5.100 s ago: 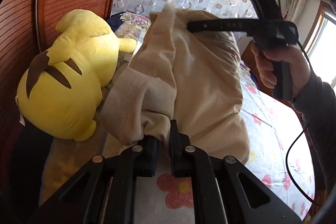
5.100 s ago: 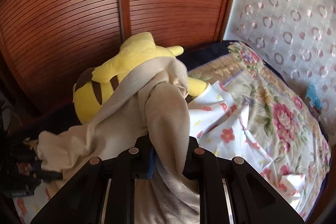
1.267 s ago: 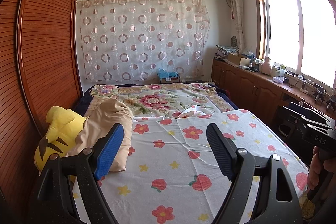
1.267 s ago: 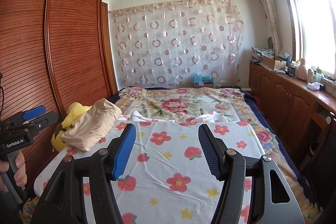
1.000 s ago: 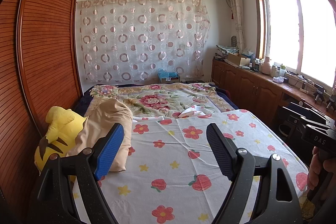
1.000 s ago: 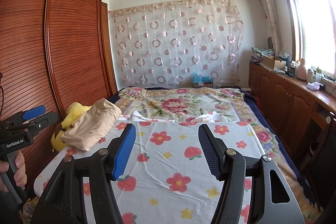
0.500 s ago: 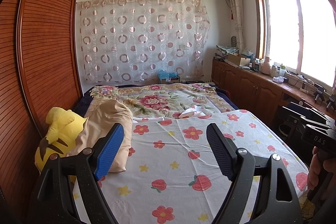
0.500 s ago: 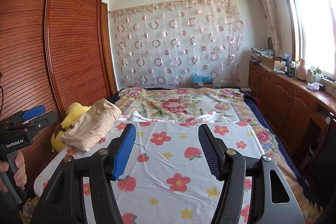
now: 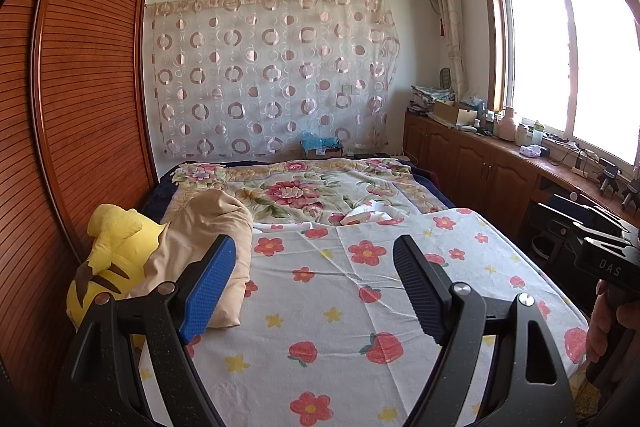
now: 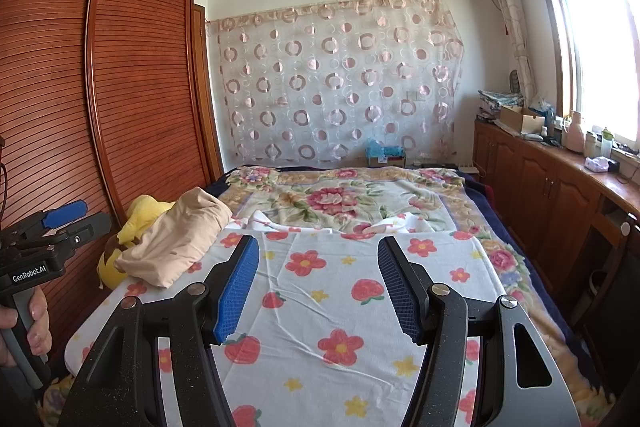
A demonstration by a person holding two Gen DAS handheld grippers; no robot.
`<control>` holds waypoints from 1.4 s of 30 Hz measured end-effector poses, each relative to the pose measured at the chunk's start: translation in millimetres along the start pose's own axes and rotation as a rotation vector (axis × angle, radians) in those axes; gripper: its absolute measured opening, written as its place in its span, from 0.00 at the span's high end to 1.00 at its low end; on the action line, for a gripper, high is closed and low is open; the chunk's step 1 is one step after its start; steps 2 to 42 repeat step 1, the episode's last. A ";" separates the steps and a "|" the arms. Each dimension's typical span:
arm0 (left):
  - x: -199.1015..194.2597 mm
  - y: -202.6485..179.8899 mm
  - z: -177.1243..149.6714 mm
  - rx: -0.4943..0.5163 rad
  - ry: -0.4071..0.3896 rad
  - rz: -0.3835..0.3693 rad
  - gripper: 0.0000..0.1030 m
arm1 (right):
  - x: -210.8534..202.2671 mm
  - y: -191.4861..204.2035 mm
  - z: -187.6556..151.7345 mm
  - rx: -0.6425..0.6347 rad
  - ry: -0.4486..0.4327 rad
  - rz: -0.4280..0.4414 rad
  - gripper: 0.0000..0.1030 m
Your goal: Fold small clothes
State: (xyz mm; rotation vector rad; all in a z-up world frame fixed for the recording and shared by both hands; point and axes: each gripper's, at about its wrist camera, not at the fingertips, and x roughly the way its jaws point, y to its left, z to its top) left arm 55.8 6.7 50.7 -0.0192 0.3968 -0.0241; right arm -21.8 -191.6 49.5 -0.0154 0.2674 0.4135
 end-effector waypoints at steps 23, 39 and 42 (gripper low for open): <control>-1.1 -0.4 0.4 0.000 0.001 0.000 0.21 | -0.2 0.2 -0.3 -0.001 -0.001 -0.001 0.38; -1.1 -0.4 0.4 0.000 0.001 0.000 0.21 | -0.2 0.2 -0.3 -0.001 -0.001 -0.001 0.38; -1.1 -0.4 0.4 0.000 0.001 0.000 0.21 | -0.2 0.2 -0.3 -0.001 -0.001 -0.001 0.38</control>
